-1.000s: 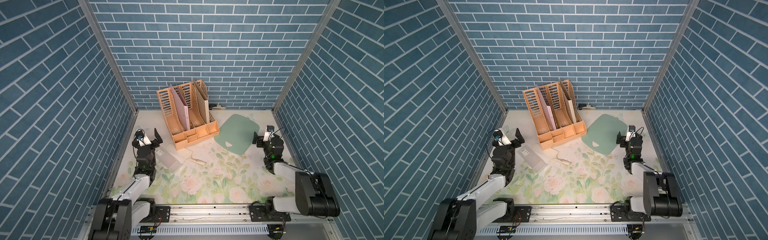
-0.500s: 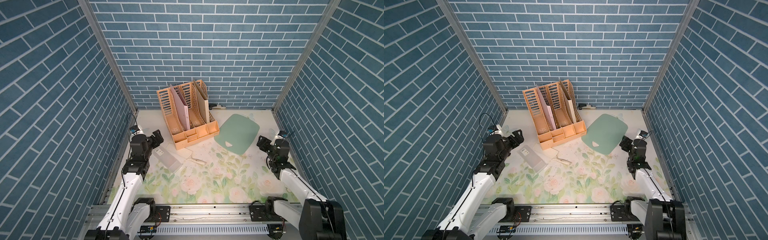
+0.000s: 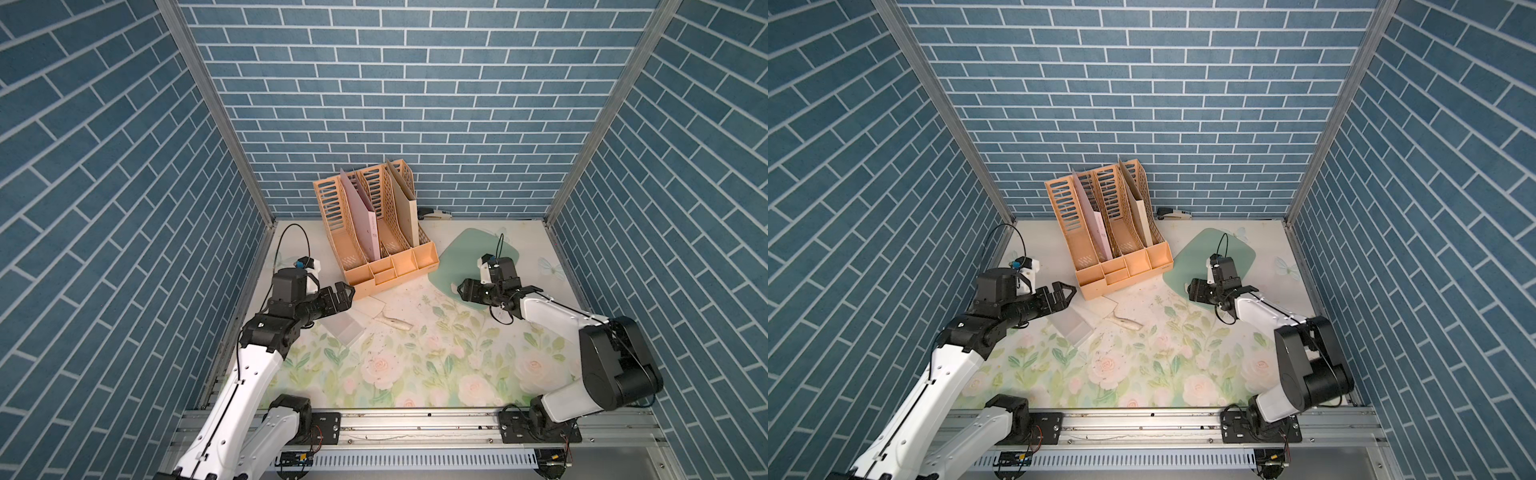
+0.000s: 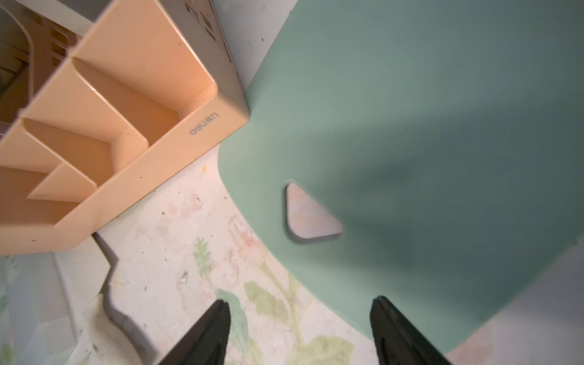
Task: Align the knife with the edge of the cutting board
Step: Move the work surface to the center of the board.
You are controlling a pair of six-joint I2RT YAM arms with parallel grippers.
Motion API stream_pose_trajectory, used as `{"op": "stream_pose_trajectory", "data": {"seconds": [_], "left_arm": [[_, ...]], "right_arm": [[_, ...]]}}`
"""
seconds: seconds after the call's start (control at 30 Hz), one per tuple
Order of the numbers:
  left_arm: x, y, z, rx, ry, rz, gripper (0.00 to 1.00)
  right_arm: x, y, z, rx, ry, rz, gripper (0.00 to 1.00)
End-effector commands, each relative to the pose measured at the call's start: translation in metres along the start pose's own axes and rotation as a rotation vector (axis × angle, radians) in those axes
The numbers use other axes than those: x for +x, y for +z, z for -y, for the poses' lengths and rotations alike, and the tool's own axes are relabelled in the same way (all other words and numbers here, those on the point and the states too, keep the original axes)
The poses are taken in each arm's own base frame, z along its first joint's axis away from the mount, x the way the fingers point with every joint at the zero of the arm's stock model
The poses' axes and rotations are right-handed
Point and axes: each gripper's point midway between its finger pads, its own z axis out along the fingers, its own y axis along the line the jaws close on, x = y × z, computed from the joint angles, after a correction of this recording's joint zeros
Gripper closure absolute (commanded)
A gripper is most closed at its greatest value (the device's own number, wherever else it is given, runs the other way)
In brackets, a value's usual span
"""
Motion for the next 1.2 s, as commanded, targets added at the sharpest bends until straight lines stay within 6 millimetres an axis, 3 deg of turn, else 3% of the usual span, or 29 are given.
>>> {"op": "stream_pose_trajectory", "data": {"seconds": [0.0,0.13,0.3,0.47,0.7,0.93,1.1,1.17], "left_arm": [[-0.006,-0.025,0.003,-0.035,0.149,0.034,0.00],[0.005,-0.025,0.003,0.002,0.186,0.068,0.00],[-0.004,-0.051,0.007,0.001,0.197,0.204,0.00],[-0.001,-0.044,0.003,-0.016,0.189,0.178,0.00],[0.012,-0.009,-0.017,-0.093,0.150,0.037,0.01],[0.022,0.014,-0.034,-0.158,0.117,-0.053,0.00],[0.029,0.025,-0.040,-0.179,0.110,-0.100,0.00],[0.031,0.026,-0.041,-0.184,0.109,-0.109,0.00]], "right_arm": [[0.008,0.010,0.009,0.043,-0.056,-0.072,0.26],[0.005,0.025,-0.005,-0.021,-0.083,-0.113,0.27],[-0.001,0.038,-0.019,-0.062,-0.120,-0.113,0.27],[0.009,0.060,-0.019,-0.074,-0.112,-0.182,0.28],[0.057,0.066,-0.038,-0.112,-0.113,-0.279,0.29],[0.133,0.054,-0.098,-0.215,-0.129,-0.332,0.31],[0.156,0.043,-0.140,-0.281,-0.048,-0.285,0.31],[0.168,0.036,-0.166,-0.328,-0.057,-0.279,0.31]]}}
